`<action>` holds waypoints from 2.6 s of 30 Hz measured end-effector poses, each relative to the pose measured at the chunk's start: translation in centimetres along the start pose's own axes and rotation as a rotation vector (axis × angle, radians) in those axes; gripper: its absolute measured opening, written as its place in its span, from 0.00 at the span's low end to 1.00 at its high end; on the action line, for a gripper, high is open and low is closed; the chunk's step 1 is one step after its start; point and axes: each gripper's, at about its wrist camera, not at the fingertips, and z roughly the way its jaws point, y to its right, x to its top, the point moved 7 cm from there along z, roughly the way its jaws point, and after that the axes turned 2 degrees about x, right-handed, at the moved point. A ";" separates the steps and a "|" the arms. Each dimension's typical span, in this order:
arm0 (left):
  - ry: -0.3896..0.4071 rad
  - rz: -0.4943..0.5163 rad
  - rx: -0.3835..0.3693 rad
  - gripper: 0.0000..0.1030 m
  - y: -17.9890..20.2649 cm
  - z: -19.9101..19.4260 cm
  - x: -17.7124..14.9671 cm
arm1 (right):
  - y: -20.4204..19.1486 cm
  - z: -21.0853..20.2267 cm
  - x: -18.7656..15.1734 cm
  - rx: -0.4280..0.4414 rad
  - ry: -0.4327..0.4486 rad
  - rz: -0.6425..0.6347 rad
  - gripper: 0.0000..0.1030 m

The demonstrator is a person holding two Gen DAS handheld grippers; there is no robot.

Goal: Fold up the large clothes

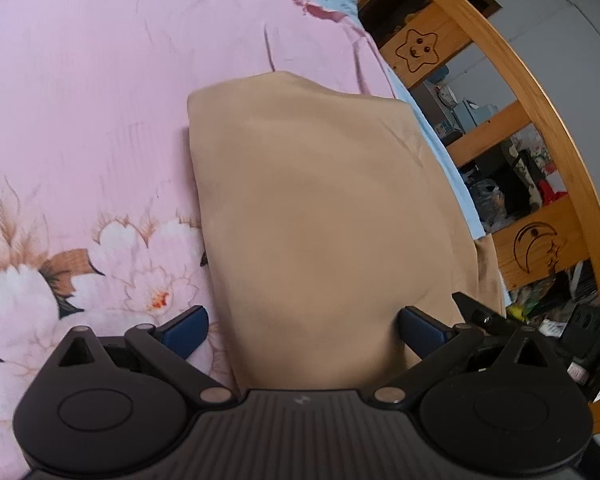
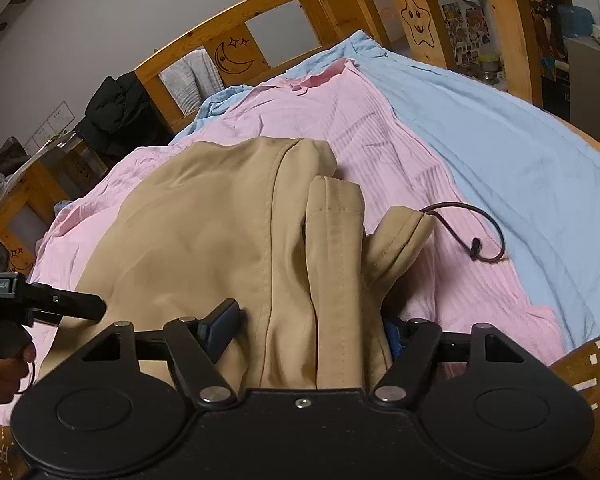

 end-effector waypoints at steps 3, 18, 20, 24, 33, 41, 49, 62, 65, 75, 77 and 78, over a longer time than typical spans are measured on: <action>-0.004 0.037 0.010 1.00 0.4 0.4 0.4 | -0.2 -0.1 -0.1 -0.001 0.003 -0.009 0.71; 0.013 0.147 0.130 0.93 3.7 0.7 0.0 | -1.1 0.4 0.4 -0.008 -0.120 0.021 0.63; 0.020 0.135 0.132 0.93 3.8 0.8 0.0 | -1.2 0.5 0.4 -0.016 -0.129 0.015 0.62; 0.038 0.136 0.156 0.87 4.2 0.5 -0.3 | -2.2 0.0 0.3 -0.063 -0.106 -0.067 0.37; 0.046 0.172 0.215 0.75 6.0 -0.4 -0.2 | -3.7 -2.4 1.4 0.020 -0.035 -0.037 0.10; 0.038 0.177 0.209 0.73 5.2 -0.8 -0.2 | -6.0 -2.9 2.4 0.024 -0.029 -0.093 0.10; 0.026 0.146 0.166 0.82 3.5 0.0 -0.3 | -2.8 -1.3 1.7 -0.062 -0.083 -0.101 0.57; -0.008 0.075 0.101 0.91 2.7 2.0 -0.8 | -0.8 1.6 1.2 0.092 -0.191 0.036 0.48; 0.004 0.089 0.132 0.89 3.4 1.8 -0.9 | -0.7 1.4 1.5 0.095 -0.185 0.068 0.33; 0.046 0.059 0.121 0.68 3.7 -1.8 -0.7 | -4.3 -1.5 3.3 0.170 -0.075 0.038 0.10; 0.045 0.046 0.120 0.68 3.7 -2.8 -0.3 | -5.3 -2.1 4.0 0.183 -0.055 0.031 0.10; 0.050 0.039 0.117 0.68 3.6 -3.3 0.0 | -6.0 -2.4 4.5 0.192 -0.042 0.026 0.09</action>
